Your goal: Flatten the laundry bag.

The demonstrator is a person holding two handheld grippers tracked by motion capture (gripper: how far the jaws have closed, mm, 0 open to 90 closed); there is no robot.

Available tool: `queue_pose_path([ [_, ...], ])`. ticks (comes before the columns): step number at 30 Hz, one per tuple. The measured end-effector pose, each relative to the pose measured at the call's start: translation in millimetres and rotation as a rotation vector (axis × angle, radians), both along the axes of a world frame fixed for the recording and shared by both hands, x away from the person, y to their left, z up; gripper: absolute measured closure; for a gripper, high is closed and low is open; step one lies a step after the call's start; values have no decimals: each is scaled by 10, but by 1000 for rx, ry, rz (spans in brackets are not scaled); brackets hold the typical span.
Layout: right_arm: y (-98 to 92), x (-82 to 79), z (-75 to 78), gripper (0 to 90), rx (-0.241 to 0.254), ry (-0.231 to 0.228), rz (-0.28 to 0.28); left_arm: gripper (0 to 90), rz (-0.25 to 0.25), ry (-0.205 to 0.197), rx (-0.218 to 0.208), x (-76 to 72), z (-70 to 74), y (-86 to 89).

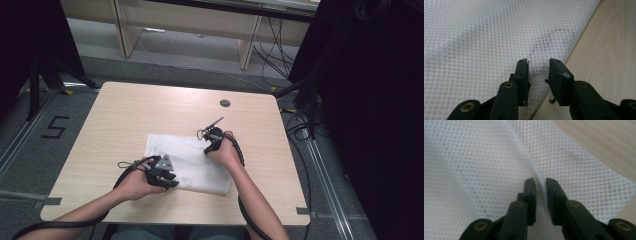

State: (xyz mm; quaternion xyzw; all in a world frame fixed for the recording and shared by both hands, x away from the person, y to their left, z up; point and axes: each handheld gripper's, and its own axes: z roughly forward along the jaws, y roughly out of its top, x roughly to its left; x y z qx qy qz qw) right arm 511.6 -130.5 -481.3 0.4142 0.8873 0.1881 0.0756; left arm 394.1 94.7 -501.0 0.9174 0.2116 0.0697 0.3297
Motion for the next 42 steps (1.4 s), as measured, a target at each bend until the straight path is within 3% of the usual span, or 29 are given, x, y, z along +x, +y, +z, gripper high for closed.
queue_pose_path([
  [5, 11, -18, -5, 894, 11, 1, 4, 685, -9, -15, 5, 2, -4, -2],
  [11, 21, -33, 37, 900, 3, 1, 2, 686, -6, -18, 7, -6, -13, -10],
  [16, 37, -59, 172, 900, 9, -43, 15, 686, -3, -20, 1, 4, -16, -17],
  [19, 50, -88, 243, 900, 9, -34, 7, 686, -2, -17, 0, 24, -15, -33],
  [21, 54, -112, 321, 900, 19, -69, 33, 686, 16, -24, 4, 39, -10, -48],
  [22, 52, -118, 355, 900, 28, -63, 54, 686, 16, -24, 4, 39, -10, -48],
  [23, 68, -162, 398, 900, 30, -58, 3, 686, 1, -38, 5, 63, -10, -50],
  [24, 68, -162, 398, 900, 30, -58, 3, 686, 8, -16, 3, 65, -13, -57],
  [28, 56, -224, 544, 900, 64, -83, 31, 691, 16, -25, 7, 116, -13, -74],
  [42, 81, -371, 691, 900, 99, -114, 60, 699, 46, -29, 10, 239, -16, -80],
])
